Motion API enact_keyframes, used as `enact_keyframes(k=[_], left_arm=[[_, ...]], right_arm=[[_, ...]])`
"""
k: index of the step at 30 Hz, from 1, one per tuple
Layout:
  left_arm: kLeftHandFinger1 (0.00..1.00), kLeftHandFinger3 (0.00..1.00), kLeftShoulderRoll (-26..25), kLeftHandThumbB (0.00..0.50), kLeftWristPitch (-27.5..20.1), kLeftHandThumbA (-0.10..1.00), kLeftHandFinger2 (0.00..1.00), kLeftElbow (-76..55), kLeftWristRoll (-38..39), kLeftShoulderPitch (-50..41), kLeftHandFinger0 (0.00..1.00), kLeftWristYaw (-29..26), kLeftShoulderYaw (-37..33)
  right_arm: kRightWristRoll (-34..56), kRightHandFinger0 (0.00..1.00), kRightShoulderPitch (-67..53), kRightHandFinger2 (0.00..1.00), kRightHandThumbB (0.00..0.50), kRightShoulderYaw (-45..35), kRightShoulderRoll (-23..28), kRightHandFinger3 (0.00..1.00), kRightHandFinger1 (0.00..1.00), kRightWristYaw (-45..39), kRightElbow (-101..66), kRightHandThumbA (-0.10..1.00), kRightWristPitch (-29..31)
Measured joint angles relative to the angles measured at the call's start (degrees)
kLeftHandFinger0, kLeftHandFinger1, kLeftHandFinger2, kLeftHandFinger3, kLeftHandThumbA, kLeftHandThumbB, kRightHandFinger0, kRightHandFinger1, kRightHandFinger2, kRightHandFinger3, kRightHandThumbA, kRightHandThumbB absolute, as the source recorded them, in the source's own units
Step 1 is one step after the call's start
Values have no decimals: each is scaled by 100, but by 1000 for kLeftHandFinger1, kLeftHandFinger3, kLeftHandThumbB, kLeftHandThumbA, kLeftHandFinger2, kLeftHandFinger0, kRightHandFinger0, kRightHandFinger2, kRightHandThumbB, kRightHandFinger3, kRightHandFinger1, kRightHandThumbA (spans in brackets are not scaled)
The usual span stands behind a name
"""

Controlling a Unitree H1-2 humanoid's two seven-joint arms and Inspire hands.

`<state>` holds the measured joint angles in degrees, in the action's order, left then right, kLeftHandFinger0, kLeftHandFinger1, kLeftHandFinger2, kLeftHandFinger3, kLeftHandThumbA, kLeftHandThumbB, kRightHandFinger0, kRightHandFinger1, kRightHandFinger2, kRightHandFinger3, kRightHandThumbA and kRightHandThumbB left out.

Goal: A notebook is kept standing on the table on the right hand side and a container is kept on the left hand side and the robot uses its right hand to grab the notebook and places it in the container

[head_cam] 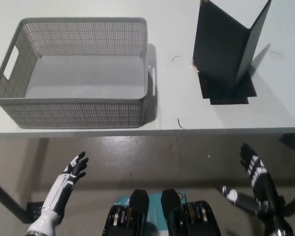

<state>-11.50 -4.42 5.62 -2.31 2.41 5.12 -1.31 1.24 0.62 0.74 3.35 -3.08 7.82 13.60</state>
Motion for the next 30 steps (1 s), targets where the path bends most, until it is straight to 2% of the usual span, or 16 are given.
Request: enact_keyframes(k=[3, 5, 9, 10, 11, 12, 16, 18, 19, 20, 22, 25, 29, 30], left_arm=[[1000, 1000, 39, 229, 8, 1000, 1000, -23, 121, -41, 1000, 3, 75], [1000, 1000, 77, 221, 13, 1000, 1000, -27, 174, -72, 1000, 5, 90], [1000, 1000, 150, 205, 50, 1000, 1000, -94, 311, -171, 1000, 38, 92], [1000, 1000, 172, 212, 56, 1000, 1000, -116, 347, -205, 1000, 56, 95], [1000, 1000, 192, 214, 62, 1000, 1000, -143, 378, -233, 1000, 71, 95], [1000, 1000, 213, 221, 66, 1000, 1000, -177, 415, -270, 1000, 83, 98], [1000, 1000, 244, 210, 79, 1000, 1000, -198, 503, -353, 1000, 128, 99], [1000, 1000, 245, 224, 78, 1000, 1000, -195, 518, -381, 1000, 133, 99], [1000, 1000, 246, 225, 77, 1000, 1000, -195, 524, -390, 1000, 134, 100], [1000, 1000, 246, 218, 77, 1000, 1000, -194, 528, -400, 1000, 134, 102], [1000, 1000, 249, 211, 76, 1000, 1000, -193, 539, -423, 1000, 134, 103], [1000, 1000, 254, 209, 75, 1000, 1000, -186, 549, -440, 1000, 135, 105], [1000, 1000, 258, 218, 73, 1000, 1000, -171, 548, -456, 1000, 134, 104], [1000, 1000, 260, 219, 73, 1000, 1000, -171, 548, -467, 1000, 134, 104]], right_arm=[[-137, 1000, -664, 1000, 218, 92, -147, 1000, 1000, 22, -762, 1000, 192], [-224, 1000, -996, 1000, 193, 124, -200, 1000, 1000, 26, -1213, 1000, 322], [-469, 1000, -1287, 1000, 203, 117, -313, 1000, 1000, 89, -2072, 1000, 503], [-519, 1000, -1289, 1000, 246, 112, -353, 1000, 1000, 108, -2278, 1000, 533], [-580, 1000, -1268, 1000, 253, 101, -396, 1000, 1000, 126, -2481, 1000, 553], [-683, 1000, -1169, 1000, 294, 61, -472, 1000, 1000, 160, -2729, 1000, 567], [-994, 1000, -484, 1000, 305, -161, -645, 1000, 1000, 323, -3020, 1000, 578], [-1120, 1000, -9, 1000, 374, -317, -672, 1000, 1000, 404, -3008, 1000, 523], [-1180, 1000, 229, 1000, 381, -396, -670, 1000, 1000, 451, -2989, 1000, 470], [-1221, 1000, 433, 1000, 367, -459, -671, 1000, 1000, 487, -2940, 1000, 411], [-1327, 1000, 862, 1000, 398, -580, -665, 1000, 1000, 570, -2782, 1000, 280], [-1426, 1000, 1456, 1000, 397, -744, -611, 1000, 1000, 673, -2324, 1000, 21], [-1462, 1000, 2080, 1000, 455, -889, -450, 1000, 1000, 773, -1507, 1000, -284], [-1462, 1000, 2281, 1000, 426, -938, -406, 1000, 1000, 807, -1238, 1000, -388]])
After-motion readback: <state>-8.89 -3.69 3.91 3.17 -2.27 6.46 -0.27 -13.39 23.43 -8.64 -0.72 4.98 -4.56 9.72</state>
